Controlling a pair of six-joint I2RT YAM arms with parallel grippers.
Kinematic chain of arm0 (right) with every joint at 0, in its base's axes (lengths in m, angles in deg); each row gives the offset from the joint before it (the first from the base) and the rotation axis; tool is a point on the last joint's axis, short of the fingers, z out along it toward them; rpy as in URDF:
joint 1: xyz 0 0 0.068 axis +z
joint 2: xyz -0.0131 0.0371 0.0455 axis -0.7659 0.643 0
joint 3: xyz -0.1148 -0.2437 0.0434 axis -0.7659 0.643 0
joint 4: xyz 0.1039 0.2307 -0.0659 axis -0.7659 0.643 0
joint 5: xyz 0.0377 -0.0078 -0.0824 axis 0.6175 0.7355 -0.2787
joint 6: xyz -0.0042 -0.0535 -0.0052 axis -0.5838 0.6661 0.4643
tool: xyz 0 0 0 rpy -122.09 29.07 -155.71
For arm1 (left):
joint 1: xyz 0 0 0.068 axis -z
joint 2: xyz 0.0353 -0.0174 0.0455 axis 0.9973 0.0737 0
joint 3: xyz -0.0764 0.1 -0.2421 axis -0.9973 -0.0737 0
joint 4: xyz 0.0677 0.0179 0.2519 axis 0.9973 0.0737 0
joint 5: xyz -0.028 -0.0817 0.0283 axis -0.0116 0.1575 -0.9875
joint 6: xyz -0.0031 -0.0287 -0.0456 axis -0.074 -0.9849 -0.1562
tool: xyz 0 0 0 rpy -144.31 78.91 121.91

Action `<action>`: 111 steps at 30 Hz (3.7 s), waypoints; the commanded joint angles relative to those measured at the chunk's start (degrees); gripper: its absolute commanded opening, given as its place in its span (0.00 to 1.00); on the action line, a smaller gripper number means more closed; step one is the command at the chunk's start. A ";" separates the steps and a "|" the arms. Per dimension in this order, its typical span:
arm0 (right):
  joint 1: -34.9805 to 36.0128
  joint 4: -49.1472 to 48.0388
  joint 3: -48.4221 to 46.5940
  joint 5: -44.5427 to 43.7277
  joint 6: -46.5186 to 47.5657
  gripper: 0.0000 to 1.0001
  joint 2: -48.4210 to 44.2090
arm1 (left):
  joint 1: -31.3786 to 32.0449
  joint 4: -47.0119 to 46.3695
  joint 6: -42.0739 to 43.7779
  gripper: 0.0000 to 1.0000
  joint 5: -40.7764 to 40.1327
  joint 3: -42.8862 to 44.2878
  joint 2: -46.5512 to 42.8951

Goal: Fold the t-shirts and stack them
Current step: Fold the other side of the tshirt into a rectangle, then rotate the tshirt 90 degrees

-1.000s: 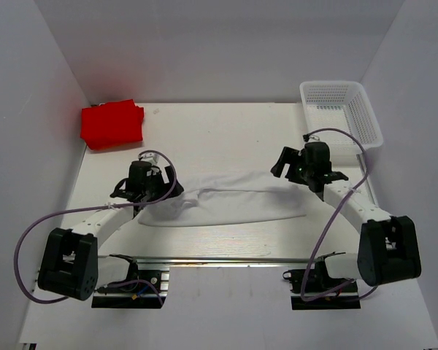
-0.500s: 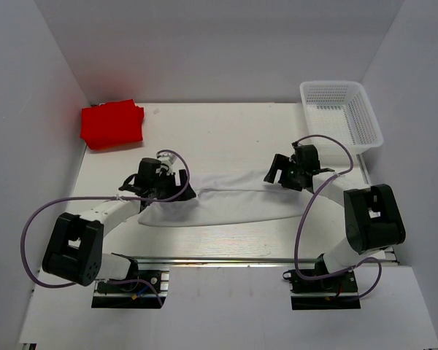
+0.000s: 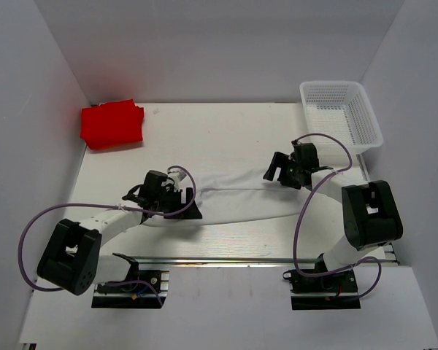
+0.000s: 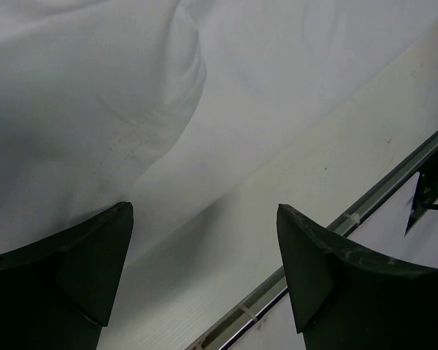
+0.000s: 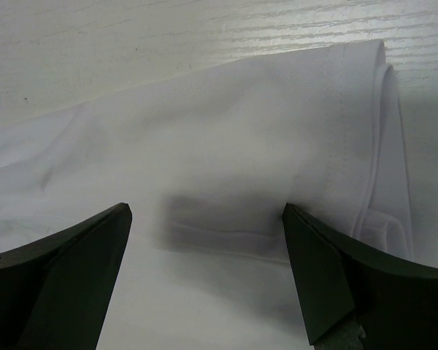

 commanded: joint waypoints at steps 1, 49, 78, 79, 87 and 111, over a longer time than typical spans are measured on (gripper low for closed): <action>-0.05 0.42 -1.04 0.01 0.29 0.90 1.16 | 0.55 1.95 -0.28 0.89 -1.36 -0.60 0.90; 41.35 19.75 -35.41 -26.35 2.22 0.90 24.45 | -9.38 6.08 -17.68 1.00 -40.56 9.24 9.60; 20.91 16.60 -10.47 -22.15 3.02 0.90 -4.03 | -8.69 9.36 -5.63 1.00 -23.12 26.93 12.16; 19.91 15.73 -9.84 -21.36 3.10 0.90 -3.51 | -8.07 7.34 -6.34 1.00 -20.72 24.91 12.15; 9.27 10.72 -9.04 -8.88 3.89 0.90 4.05 | -2.62 -2.18 -8.63 1.00 -14.89 15.48 11.35; 28.74 0.07 8.64 5.01 -0.07 0.90 -4.92 | -3.05 6.00 -1.51 1.00 -4.89 76.79 71.53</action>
